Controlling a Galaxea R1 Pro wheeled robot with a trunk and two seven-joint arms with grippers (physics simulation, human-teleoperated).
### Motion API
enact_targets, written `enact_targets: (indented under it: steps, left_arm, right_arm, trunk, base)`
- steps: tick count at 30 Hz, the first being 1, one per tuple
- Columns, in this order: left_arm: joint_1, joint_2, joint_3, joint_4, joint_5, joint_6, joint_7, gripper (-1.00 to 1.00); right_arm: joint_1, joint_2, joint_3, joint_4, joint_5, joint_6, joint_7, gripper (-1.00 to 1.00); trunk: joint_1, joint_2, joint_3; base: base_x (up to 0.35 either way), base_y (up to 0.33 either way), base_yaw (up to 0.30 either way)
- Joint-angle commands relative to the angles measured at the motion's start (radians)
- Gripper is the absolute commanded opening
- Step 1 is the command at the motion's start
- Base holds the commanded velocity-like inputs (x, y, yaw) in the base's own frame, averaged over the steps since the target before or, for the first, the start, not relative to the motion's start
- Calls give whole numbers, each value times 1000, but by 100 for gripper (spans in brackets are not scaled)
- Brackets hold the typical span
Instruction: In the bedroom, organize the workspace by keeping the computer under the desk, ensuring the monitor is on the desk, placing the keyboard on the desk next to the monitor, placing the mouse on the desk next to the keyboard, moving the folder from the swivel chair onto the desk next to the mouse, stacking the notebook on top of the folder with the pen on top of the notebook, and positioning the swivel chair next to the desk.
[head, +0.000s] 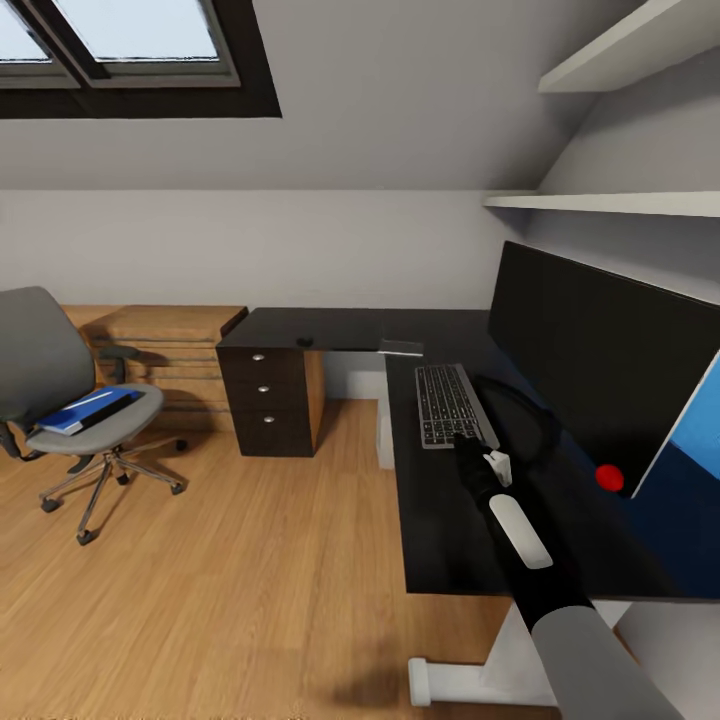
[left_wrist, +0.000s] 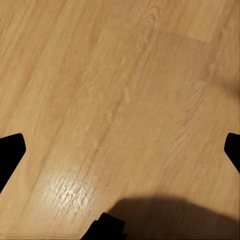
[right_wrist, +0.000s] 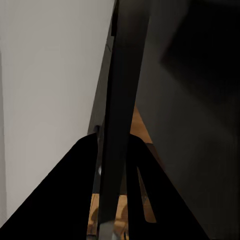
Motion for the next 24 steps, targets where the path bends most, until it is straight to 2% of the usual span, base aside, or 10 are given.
enact_targets:
  steps: [1, 24]
  left_arm:
    - [-1, 1, -8, -2, 10, -5, 5, 100]
    - [-1, 1, -8, -2, 10, -5, 5, 100]
  right_arm:
    - [0, 0, 1, -1, -8, 0, -3, -100]
    - [0, 1, 2, 0, -7, 2, -8, -100]
  trunk:
    - [0, -1, -1]
    - [0, -1, -1]
  base:
    - [-77, 0, 0]
    - [-7, 0, 0]
